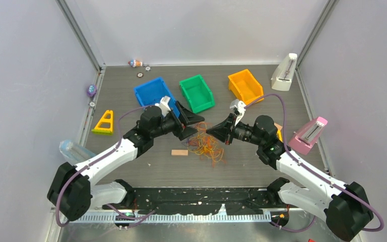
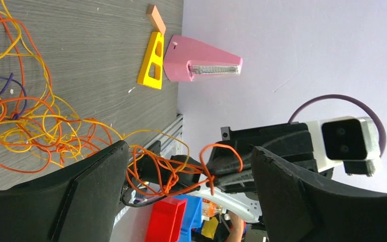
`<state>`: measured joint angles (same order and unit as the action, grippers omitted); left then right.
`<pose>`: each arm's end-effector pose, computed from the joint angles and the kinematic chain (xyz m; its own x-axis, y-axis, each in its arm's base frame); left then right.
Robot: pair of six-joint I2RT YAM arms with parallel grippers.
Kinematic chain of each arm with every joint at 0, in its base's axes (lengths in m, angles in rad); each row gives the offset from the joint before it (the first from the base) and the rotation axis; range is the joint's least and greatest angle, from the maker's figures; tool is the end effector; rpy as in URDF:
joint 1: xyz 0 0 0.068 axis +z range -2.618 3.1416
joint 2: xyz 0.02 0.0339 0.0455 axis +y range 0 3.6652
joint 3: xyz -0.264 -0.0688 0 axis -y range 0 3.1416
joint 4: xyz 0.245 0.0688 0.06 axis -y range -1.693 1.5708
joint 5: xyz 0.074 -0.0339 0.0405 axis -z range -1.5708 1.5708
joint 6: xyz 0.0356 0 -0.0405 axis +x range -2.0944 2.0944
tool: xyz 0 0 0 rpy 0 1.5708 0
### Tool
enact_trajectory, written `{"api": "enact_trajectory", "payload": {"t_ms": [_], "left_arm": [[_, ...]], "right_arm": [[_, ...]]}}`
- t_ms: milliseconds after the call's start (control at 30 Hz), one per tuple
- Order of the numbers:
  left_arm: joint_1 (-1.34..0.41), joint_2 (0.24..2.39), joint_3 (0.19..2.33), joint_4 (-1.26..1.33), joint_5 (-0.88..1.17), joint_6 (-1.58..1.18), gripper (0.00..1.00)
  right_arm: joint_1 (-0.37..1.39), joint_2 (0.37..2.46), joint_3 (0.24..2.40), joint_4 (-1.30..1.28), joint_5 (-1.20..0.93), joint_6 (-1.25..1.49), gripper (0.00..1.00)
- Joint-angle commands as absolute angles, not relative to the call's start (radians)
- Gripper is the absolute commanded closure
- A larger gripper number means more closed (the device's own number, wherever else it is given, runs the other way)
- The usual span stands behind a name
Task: Untangle the cables
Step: Untie the cable.
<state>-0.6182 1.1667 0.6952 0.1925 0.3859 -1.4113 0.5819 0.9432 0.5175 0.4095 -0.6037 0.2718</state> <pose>0.2078 -0.1643 0.2689 -0.8569 -0.5130 -0.0503 -0.0895 0.2442 -0.9656 0.1695 0.1357 0.2790 -0.2618 0.0923 -0.9607 -0.8890 0.3644 0.2773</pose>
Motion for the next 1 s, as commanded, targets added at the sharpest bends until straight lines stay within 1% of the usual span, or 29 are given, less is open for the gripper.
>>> {"api": "enact_trajectory", "payload": {"t_ms": [0,67,133,233,333,367,400,433,467,500,533,567,600,633,667,700,733,800,967], "left_arm": [[-0.638,1.2,0.732,0.29,0.391,-1.441,0.1],[-0.645,1.203,0.733,0.298,0.389,-1.441,0.15],[-0.646,1.202,0.732,0.302,0.384,-1.441,0.22],[-0.647,1.197,0.739,0.303,0.361,-1.419,0.28],[-0.658,1.216,0.777,0.276,0.358,-1.371,0.4],[-0.663,1.224,0.788,0.281,0.363,-1.362,0.45],[-0.667,1.234,0.798,0.294,0.372,-1.353,0.54],[-0.672,1.245,0.807,0.312,0.379,-1.344,0.67],[-0.673,1.256,0.811,0.335,0.389,-1.338,0.86],[-0.673,1.264,0.816,0.361,0.405,-1.33,1.0],[-0.671,1.272,0.827,0.376,0.42,-1.306,1.0],[-0.666,1.277,0.851,0.355,0.437,-1.264,1.0],[-0.663,1.277,0.888,0.305,0.446,-1.199,1.0],[-0.662,1.274,0.93,0.226,0.448,-1.128,1.0],[-0.662,1.272,0.976,0.155,0.446,-1.047,1.0],[-0.661,1.271,1.015,0.088,0.448,-0.982,1.0],[-0.662,1.27,1.042,0.052,0.459,-0.94,1.0],[-0.662,1.265,1.064,0.052,0.486,-0.902,1.0],[-0.661,1.271,1.122,0.07,0.544,-0.883,1.0]], "right_arm": [[0.581,0.94,0.516,0.476,-0.604,0.264,0.94],[0.581,0.942,0.515,0.477,-0.606,0.264,0.94],[0.582,0.945,0.514,0.477,-0.608,0.264,0.94],[0.581,0.952,0.514,0.482,-0.617,0.27,0.94],[0.582,0.972,0.514,0.495,-0.636,0.284,0.94],[0.583,0.978,0.514,0.506,-0.644,0.287,0.94],[0.583,0.99,0.514,0.512,-0.648,0.292,0.94],[0.582,1.002,0.515,0.518,-0.653,0.294,0.94],[0.584,1.007,0.515,0.521,-0.655,0.298,0.94],[0.584,1.015,0.515,0.525,-0.653,0.299,0.92],[0.585,1.019,0.513,0.527,-0.651,0.304,0.9],[0.585,1.026,0.512,0.529,-0.641,0.305,0.75],[0.584,1.029,0.511,0.532,-0.636,0.312,0.5],[0.584,1.037,0.506,0.535,-0.623,0.316,0.38],[0.584,1.042,0.503,0.545,-0.619,0.323,0.22],[0.584,1.049,0.494,0.552,-0.618,0.327,0.15],[0.584,1.052,0.482,0.573,-0.618,0.333,0.06],[0.584,1.068,0.466,0.609,-0.627,0.336,0.01],[0.584,1.162,0.462,0.656,-0.631,0.356,0.01]]}}
